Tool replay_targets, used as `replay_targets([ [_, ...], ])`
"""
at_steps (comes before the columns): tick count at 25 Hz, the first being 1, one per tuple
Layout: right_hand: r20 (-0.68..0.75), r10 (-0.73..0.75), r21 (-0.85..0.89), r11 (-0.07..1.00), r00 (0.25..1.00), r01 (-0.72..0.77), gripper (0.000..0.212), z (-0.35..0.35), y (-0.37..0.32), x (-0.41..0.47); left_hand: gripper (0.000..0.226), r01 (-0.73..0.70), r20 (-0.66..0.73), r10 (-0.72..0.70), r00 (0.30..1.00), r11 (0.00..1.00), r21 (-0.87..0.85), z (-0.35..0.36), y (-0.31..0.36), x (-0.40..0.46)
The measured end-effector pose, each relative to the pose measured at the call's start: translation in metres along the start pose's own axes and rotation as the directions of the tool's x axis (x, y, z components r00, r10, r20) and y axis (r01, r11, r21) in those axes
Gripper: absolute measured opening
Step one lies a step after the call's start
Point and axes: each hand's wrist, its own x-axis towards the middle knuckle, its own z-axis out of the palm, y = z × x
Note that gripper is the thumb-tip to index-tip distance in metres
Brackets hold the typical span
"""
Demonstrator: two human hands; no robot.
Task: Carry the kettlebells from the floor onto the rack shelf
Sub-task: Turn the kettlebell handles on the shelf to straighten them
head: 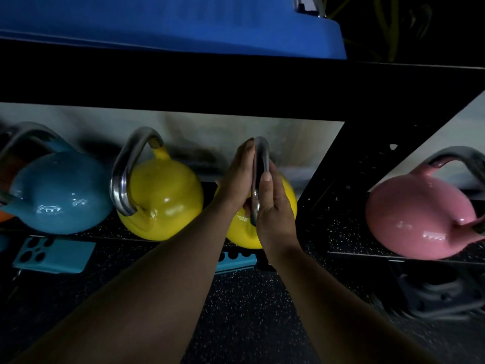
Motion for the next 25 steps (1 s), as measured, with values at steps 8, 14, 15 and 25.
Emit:
replay_targets([
  [8,0.041,0.018,0.054,0.998,0.999,-0.020,0.047,-0.001,-0.002,0.002,0.051,-0.011,0.017,0.011,1.000,1.000,0.003,-0.002,-0.003,0.001],
  [14,0.046,0.024,0.028,0.999,0.999,-0.026,0.050,-0.001,0.002,0.004,0.053,-0.013,0.034,0.012,0.999,1.000,0.021,-0.003,-0.006,0.003],
  [15,0.052,0.030,0.027,0.999,0.998,-0.032,0.050,-0.002,0.003,0.004,0.053,-0.014,0.044,0.013,0.999,1.000,0.024,-0.003,-0.007,0.005],
  [25,0.072,0.148,-0.446,0.889,0.986,-0.101,0.044,-0.034,-0.033,0.017,0.045,-0.026,-0.045,0.062,0.997,0.830,0.557,-0.021,0.032,0.011],
])
